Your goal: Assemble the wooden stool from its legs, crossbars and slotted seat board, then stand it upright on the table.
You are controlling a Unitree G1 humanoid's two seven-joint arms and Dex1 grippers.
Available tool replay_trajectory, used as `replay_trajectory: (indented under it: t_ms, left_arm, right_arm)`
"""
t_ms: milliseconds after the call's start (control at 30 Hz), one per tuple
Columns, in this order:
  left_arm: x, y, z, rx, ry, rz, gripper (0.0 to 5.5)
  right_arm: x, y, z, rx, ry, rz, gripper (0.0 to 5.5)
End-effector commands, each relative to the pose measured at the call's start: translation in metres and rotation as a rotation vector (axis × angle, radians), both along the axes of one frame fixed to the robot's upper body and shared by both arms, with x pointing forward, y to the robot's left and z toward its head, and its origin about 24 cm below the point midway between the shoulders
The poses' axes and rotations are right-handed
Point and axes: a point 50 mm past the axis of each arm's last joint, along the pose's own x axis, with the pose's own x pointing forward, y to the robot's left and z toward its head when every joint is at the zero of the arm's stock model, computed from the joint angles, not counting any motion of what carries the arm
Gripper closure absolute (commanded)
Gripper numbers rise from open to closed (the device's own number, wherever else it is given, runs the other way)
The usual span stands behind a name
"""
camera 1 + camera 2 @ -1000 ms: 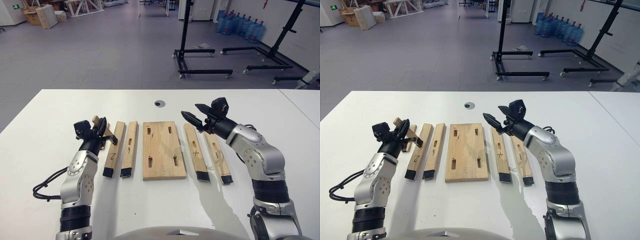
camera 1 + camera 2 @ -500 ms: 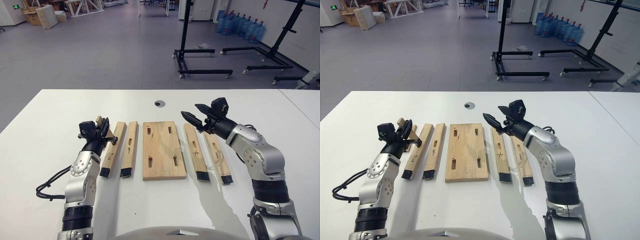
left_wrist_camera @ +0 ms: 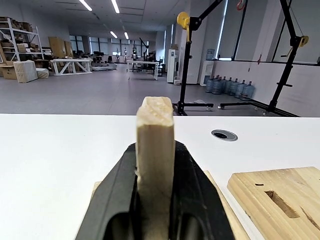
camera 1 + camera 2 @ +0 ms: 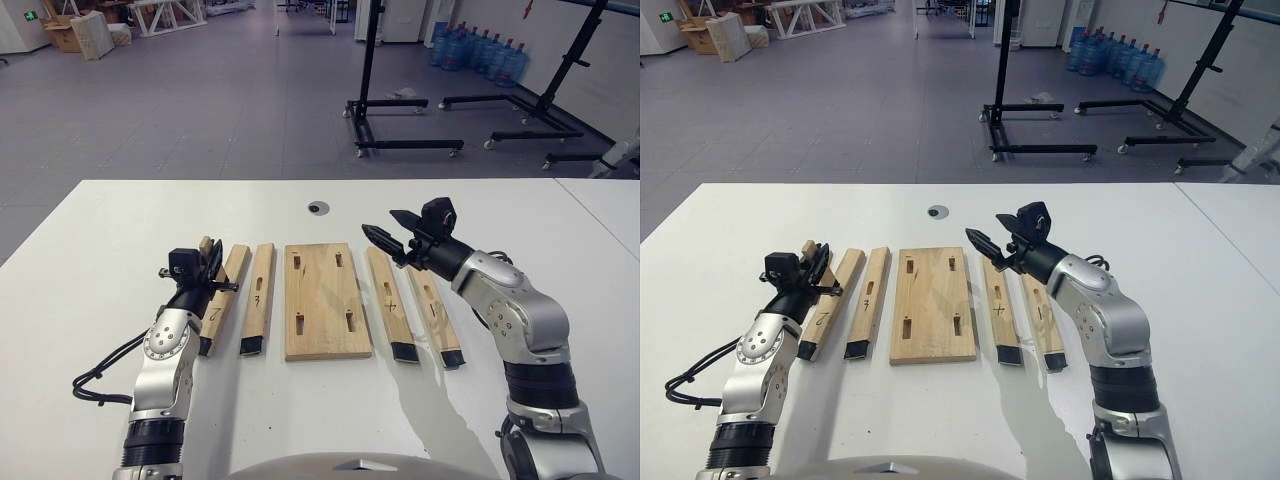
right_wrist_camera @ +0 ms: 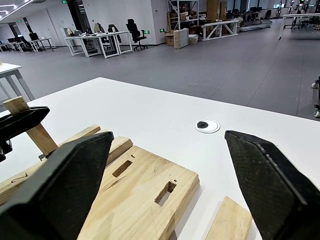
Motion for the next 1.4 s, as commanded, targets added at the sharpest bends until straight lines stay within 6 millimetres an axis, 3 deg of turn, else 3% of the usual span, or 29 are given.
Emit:
replay_trajectory:
  t_ms: [33, 167, 267, 467, 600, 800, 967, 1033, 1200, 1267, 1333, 1400]
  left_arm:
    - [-0.008, 0.001, -0.024, 0.008, 0.123, 0.012, 4.53]
    - [-0.007, 0.003, -0.022, -0.003, 0.116, 0.021, 3.95]
    - [-0.005, 0.002, -0.012, -0.012, 0.087, 0.023, 3.95]
    - [0.008, -0.007, 0.054, 0.011, -0.1, 0.002, 3.95]
    - [0.02, -0.013, 0.115, 0.036, -0.251, 0.001, 3.95]
    - [0.034, -0.027, 0.151, 0.082, -0.293, -0.011, 3.95]
    - [0.039, -0.03, 0.141, 0.11, -0.239, -0.005, 3.95]
    - [0.042, -0.023, 0.115, 0.115, -0.155, 0.015, 3.95]
    - [0.031, -0.008, 0.026, 0.157, 0.105, 0.022, 3.95]
    - [0.027, -0.009, 0.009, 0.146, 0.139, 0.017, 3.95]
    - [0.032, -0.01, 0.022, 0.109, 0.08, 0.03, 3.95]
    - [0.042, -0.012, 0.061, 0.075, -0.047, 0.042, 3.95]
  right_arm:
    - [-0.001, 0.001, -0.003, 0.005, 0.009, -0.005, 1.39]
    - [0.0, 0.001, -0.002, 0.009, 0.007, -0.008, 1.39]
    - [0.001, 0.001, -0.002, 0.011, 0.006, -0.011, 1.39]
    - [0.003, -0.002, 0.0, 0.008, 0.003, -0.026, 1.39]
    - [0.003, 0.001, 0.002, 0.011, -0.007, -0.022, 1.39]
    - [0.004, 0.005, 0.002, 0.017, -0.011, -0.013, 1.39]
    - [0.004, 0.005, 0.003, 0.016, -0.009, -0.009, 1.39]
    - [0.003, 0.004, 0.002, 0.016, -0.004, -0.012, 1.39]
    - [0.001, 0.001, -0.003, 0.021, 0.016, -0.032, 1.39]
    - [0.0, -0.001, -0.005, 0.019, 0.02, -0.035, 1.39]
    - [0.001, -0.002, -0.001, 0.024, 0.012, -0.036, 1.39]
    - [0.003, -0.002, 0.004, 0.032, -0.002, -0.038, 1.39]
